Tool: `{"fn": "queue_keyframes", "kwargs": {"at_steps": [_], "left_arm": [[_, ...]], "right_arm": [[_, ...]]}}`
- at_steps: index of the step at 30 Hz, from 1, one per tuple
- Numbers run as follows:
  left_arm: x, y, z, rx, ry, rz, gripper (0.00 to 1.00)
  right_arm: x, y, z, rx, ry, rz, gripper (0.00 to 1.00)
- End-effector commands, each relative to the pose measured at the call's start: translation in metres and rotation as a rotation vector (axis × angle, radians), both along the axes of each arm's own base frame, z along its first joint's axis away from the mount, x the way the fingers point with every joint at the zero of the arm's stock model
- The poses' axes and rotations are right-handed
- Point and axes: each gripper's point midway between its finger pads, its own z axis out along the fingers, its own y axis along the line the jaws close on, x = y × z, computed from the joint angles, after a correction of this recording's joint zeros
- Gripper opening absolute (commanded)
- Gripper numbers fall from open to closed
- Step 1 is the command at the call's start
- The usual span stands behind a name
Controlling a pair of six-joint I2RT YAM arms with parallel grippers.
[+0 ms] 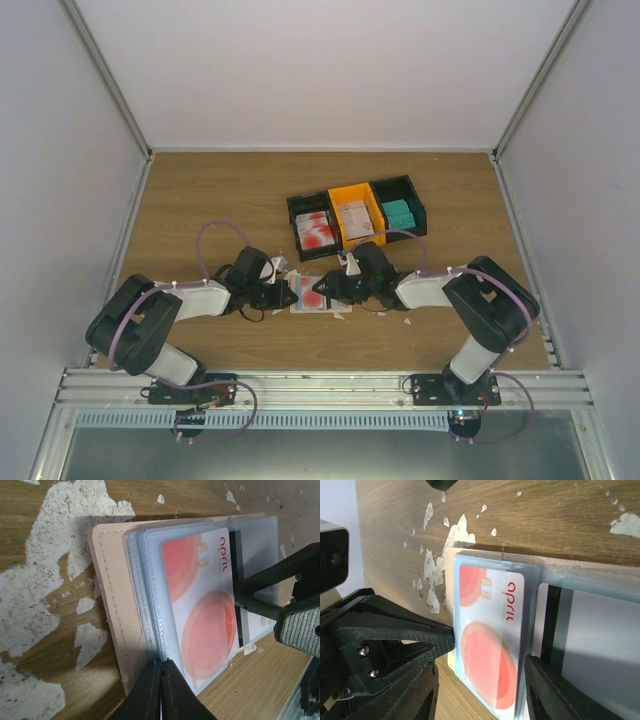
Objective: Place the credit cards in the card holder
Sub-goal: Insert the credit card into the card holder.
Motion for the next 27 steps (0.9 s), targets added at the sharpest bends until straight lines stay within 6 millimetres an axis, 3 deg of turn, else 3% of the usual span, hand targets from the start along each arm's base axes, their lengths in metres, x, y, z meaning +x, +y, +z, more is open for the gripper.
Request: {"fn": "queue_keyframes", "kwargs": {"at_steps": [1, 6, 11, 17, 22, 27], "left_arm": [[-0.003, -0.007, 0.002, -0.035, -0.021, -0.031, 0.06], [-0.003, -0.007, 0.002, -0.037, -0.021, -0.032, 0.11], [-0.004, -0.006, -0.002, -0.03, -0.014, -0.032, 0.16], [-0.006, -0.006, -0.002, -0.03, -0.013, -0.038, 0.15], [-0.005, -0.006, -0.002, -0.031, -0.015, -0.038, 0.12], [-0.005, -0.006, -0.002, -0.03, -0.013, -0.037, 0.11]], "right_arm": [[0.003, -0.011, -0.006, -0.153, -0.036, -0.056, 0.5], [0.004, -0.008, -0.007, -0.223, -0.061, -0.043, 0.44], [0.001, 0.0, -0.019, -0.236, -0.033, -0.01, 0.26], [0.0, 0.005, -0.021, -0.233, -0.034, 0.011, 0.24], [0.001, 0.013, -0.004, -0.169, -0.085, 0.034, 0.27], [0.006, -0.001, -0.004, -0.237, -0.106, -0.019, 0.29]]}}
